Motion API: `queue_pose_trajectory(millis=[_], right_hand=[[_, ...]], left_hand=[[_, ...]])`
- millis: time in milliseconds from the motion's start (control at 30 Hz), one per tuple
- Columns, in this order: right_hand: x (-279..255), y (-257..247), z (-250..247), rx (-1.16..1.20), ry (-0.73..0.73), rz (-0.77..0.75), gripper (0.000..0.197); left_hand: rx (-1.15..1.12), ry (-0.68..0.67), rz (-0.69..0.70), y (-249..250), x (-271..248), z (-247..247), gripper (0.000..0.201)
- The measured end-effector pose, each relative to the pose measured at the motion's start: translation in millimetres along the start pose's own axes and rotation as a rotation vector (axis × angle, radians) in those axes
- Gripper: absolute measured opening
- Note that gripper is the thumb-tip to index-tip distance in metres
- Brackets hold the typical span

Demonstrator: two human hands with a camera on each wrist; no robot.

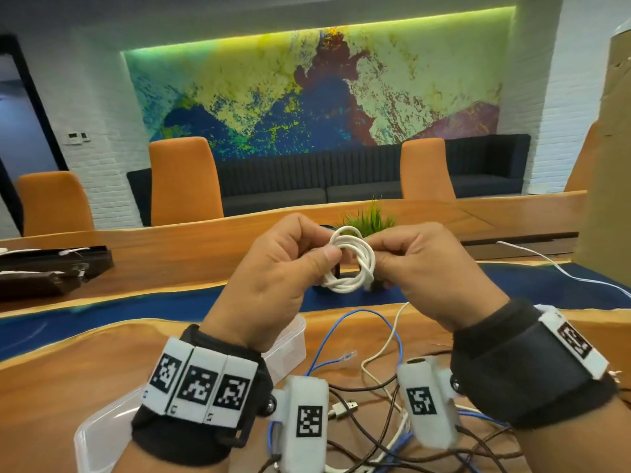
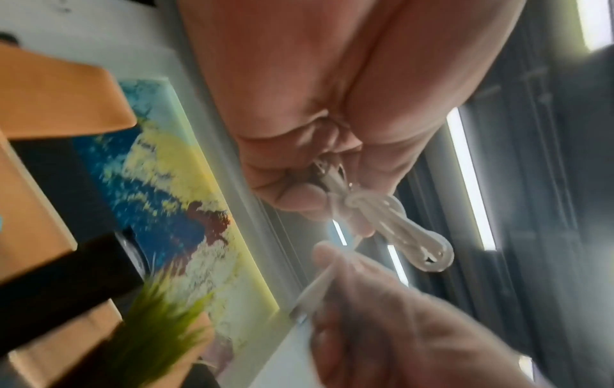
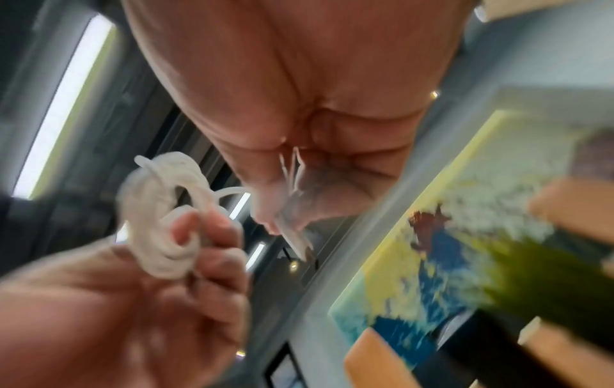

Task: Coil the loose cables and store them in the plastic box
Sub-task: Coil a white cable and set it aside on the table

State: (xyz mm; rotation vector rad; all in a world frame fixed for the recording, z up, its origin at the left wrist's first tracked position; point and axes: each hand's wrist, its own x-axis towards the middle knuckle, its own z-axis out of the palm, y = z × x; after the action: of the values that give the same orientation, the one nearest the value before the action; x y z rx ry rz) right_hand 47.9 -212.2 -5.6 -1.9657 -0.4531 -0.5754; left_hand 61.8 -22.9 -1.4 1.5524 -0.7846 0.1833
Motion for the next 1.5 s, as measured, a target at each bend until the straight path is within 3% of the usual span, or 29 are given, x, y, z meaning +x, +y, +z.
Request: queue_pose_trajectory(millis=[100, 233, 367, 533, 600, 667, 800, 967, 1067, 1133, 1200, 1267, 1400, 1500], right_hand=[[1, -5, 1, 0.417, 0.036, 0.243, 0.012], [3, -7, 0, 0.752, -0.025, 0.469, 0.023], [-1, -8, 4, 0.922, -0.203, 0.577, 0.020], [-5, -14, 11, 1.110, -0.352, 0.547, 0.029], [-7, -15, 13, 1.024, -0.361, 0.469, 0.031], [-7, -17, 11, 0.832, -0.319, 0.414, 0.018], [-6, -24, 2, 0.276, -0.097, 0.250, 0.014], [-5, -24, -11, -0.395, 0.024, -0.037, 0.015], [-4, -17, -20, -0.475, 0.135, -0.150, 0.014], [-3, -15, -16, -0.479, 0.173, -0.212, 0.013], [-2, -14, -7, -0.457, 0.132, -0.248, 0.012], [-2, -13, 0, -0.447, 0.079, -0.274, 0.016], [0, -10, 1, -0.463, 0.104, -0.306, 0.012], [0, -5, -1, -0.413, 0.093, -0.301, 0.009]], left_hand=[[0.086, -0.006, 0.069, -5, 1, 0, 0.008], [0.086, 0.035, 0.122, -6, 2, 4, 0.006], [0.171, 0.142, 0.239, -9, 3, 9, 0.011], [0.281, 0.259, 0.366, -8, 1, 18, 0.007], [0.369, 0.283, 0.398, -8, 0, 19, 0.005], [0.426, 0.311, 0.388, -10, -1, 21, 0.004], [0.430, 0.366, 0.284, -11, 0, 18, 0.008], [0.549, 0.283, 0.277, -9, -1, 11, 0.017], [0.640, 0.276, 0.285, -11, -1, 13, 0.014], [0.726, 0.224, 0.218, -13, -1, 13, 0.021], [0.843, 0.141, 0.131, -11, -2, 10, 0.030], [0.898, 0.077, 0.136, -3, -3, 7, 0.036], [0.832, 0.004, 0.140, 6, -4, 4, 0.021], [0.653, -0.007, 0.109, 5, -3, -3, 0.016]])
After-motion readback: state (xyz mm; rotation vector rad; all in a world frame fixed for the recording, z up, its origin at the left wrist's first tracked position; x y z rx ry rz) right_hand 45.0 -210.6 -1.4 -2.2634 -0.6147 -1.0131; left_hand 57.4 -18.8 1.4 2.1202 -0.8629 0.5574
